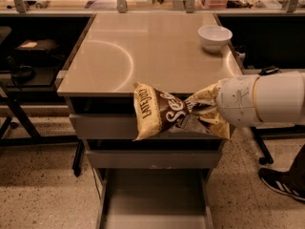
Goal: Pick brown chip bag from bottom drawer and place on counter
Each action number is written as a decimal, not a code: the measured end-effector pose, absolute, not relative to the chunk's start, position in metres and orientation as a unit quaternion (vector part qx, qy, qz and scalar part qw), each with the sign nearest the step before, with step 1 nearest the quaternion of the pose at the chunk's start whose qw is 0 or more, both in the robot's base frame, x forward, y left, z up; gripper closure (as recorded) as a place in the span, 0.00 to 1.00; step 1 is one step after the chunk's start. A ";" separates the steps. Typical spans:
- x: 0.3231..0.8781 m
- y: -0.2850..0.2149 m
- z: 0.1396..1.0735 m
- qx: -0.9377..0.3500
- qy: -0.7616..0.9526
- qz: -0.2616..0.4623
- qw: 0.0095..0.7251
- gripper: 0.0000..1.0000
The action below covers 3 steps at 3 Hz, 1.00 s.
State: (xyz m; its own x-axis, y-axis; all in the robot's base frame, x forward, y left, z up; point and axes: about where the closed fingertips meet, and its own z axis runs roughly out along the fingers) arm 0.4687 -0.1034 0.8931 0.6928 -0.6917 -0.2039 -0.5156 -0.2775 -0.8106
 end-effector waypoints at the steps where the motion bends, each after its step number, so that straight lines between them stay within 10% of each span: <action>1: 0.483 -0.101 0.894 -0.797 0.373 -0.104 0.463 1.00; 3: 0.565 -0.106 0.908 -0.811 0.357 -0.101 0.452 1.00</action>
Offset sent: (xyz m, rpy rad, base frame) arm 0.1373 0.0427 0.0320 -0.0537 -0.0630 0.1598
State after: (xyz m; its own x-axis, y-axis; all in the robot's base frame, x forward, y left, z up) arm 0.5648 -0.1062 0.9081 0.7251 -0.6701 -0.1588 -0.4877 -0.3368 -0.8054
